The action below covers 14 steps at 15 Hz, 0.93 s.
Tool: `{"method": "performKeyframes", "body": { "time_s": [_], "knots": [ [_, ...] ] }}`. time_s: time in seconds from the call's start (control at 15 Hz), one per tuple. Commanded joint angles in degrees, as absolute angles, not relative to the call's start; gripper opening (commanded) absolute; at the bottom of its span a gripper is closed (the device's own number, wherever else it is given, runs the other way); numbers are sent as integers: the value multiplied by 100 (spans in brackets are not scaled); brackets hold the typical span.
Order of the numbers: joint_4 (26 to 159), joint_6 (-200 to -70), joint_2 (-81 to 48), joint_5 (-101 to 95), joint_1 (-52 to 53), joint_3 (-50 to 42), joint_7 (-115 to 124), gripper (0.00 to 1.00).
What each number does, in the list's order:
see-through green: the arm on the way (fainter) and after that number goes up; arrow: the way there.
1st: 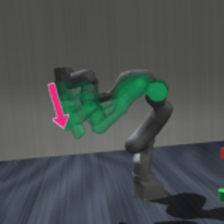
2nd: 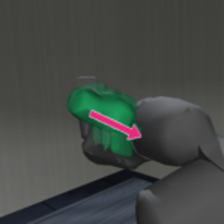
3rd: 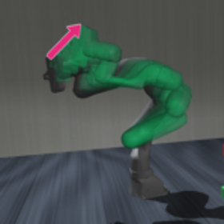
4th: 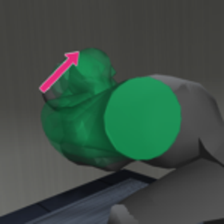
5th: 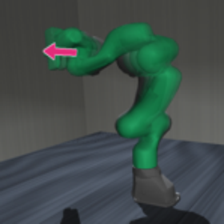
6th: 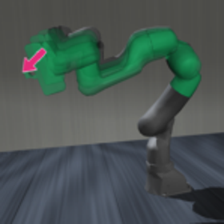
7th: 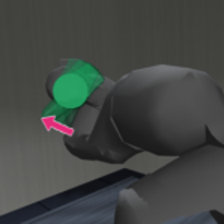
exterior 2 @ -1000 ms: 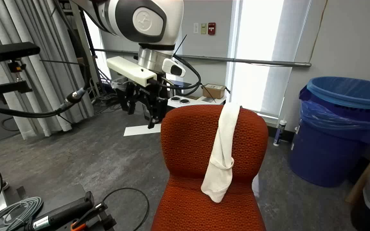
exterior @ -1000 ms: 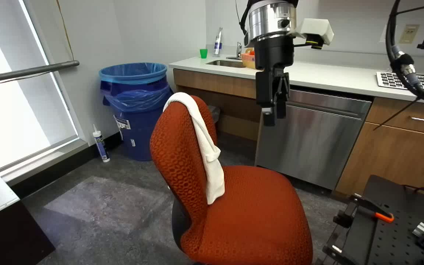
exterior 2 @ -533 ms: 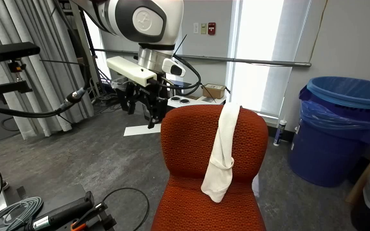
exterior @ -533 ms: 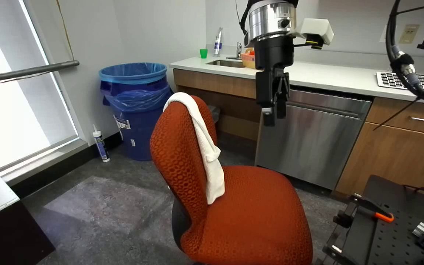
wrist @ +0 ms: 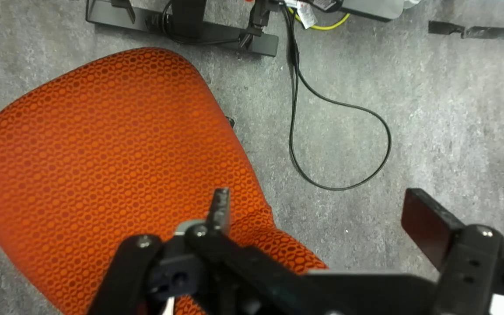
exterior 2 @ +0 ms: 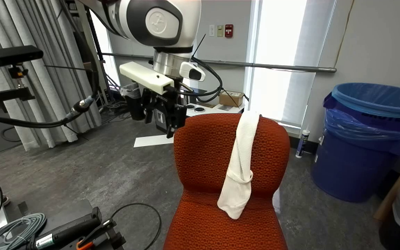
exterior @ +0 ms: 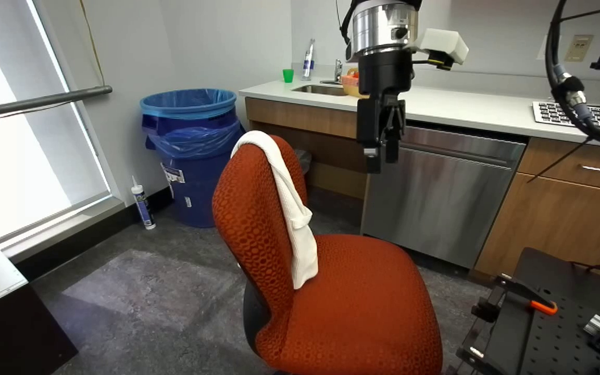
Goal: Pull the white fabric off the chair back
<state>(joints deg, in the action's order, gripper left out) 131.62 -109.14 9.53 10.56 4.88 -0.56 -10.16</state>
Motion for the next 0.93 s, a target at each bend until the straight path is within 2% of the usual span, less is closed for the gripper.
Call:
{"method": "performKeyframes", "body": {
  "time_s": [0.0, 0.4, 0.87],
  "knots": [
    [13006, -11617, 628, 1019, 415, 20, -1072, 100],
    [12634, -13203, -213, 649, 364, 44, -870, 100],
    [11277, -13843, -1374, -246, 65, -175, -647, 100]
  ]
}}
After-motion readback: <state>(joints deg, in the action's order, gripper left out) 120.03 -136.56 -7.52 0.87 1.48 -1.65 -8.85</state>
